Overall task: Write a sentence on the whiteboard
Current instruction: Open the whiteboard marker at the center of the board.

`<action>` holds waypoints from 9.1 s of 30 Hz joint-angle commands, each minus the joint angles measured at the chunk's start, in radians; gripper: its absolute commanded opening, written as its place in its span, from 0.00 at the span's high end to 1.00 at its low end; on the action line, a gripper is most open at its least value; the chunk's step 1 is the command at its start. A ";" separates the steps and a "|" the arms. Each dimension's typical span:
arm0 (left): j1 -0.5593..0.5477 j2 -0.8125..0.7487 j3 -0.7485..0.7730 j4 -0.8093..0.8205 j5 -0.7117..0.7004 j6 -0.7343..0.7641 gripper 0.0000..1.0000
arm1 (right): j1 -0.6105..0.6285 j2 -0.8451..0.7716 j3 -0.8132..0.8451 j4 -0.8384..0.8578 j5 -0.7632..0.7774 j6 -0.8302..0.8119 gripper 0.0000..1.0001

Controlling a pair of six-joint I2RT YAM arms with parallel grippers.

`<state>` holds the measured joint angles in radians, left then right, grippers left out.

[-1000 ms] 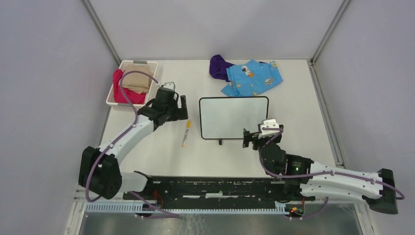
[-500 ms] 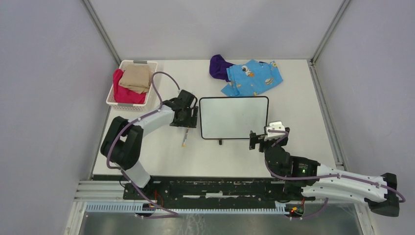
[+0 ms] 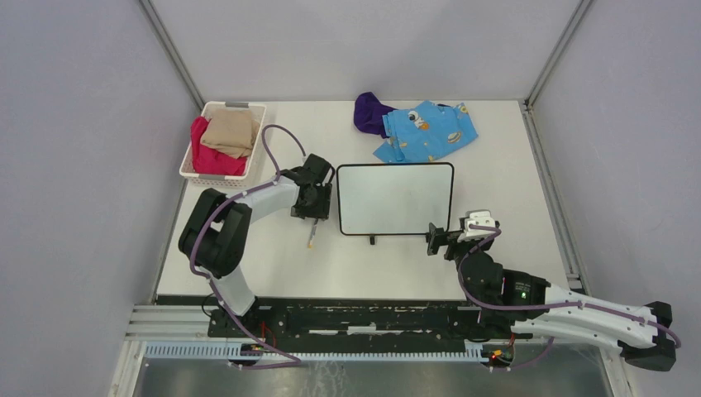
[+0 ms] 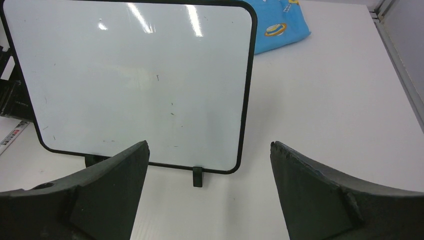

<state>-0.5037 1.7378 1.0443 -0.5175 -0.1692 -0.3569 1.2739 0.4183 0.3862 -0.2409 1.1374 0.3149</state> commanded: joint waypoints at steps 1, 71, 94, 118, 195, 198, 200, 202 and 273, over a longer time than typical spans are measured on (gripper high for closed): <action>0.005 0.022 0.031 0.018 0.006 0.040 0.36 | -0.001 0.029 0.018 0.032 0.016 0.035 0.04; 0.117 -0.936 -0.112 1.033 0.620 -0.598 0.98 | -0.078 0.548 0.680 0.494 -0.968 -0.188 0.02; 0.096 -0.890 -0.061 0.953 0.626 -0.518 0.98 | -0.152 0.450 0.410 0.678 -0.393 -0.322 0.02; 0.096 -0.889 -0.059 0.921 0.596 -0.508 0.98 | -0.451 0.553 0.659 0.530 -1.209 -0.027 0.03; 0.023 -0.879 -0.015 0.912 0.932 -0.438 0.12 | -0.393 0.699 0.616 0.642 -1.635 0.048 1.00; 0.022 -0.888 -0.023 0.912 0.932 -0.434 0.18 | -0.392 0.695 0.609 0.642 -1.631 0.046 1.00; 0.022 -0.893 -0.028 0.912 0.936 -0.430 0.22 | -0.393 0.693 0.606 0.640 -1.629 0.041 1.00; 0.022 -0.895 -0.030 0.912 0.938 -0.429 0.28 | -0.393 0.691 0.602 0.636 -1.624 0.037 1.00; 0.021 -0.934 -0.071 0.751 0.891 -0.333 0.98 | -0.393 0.803 0.602 1.008 -1.664 0.354 0.45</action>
<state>-0.4801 0.8188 0.9749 0.1959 0.7090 -0.6907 0.8818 1.2167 0.9478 0.6552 -0.5011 0.6186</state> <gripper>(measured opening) 0.230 0.566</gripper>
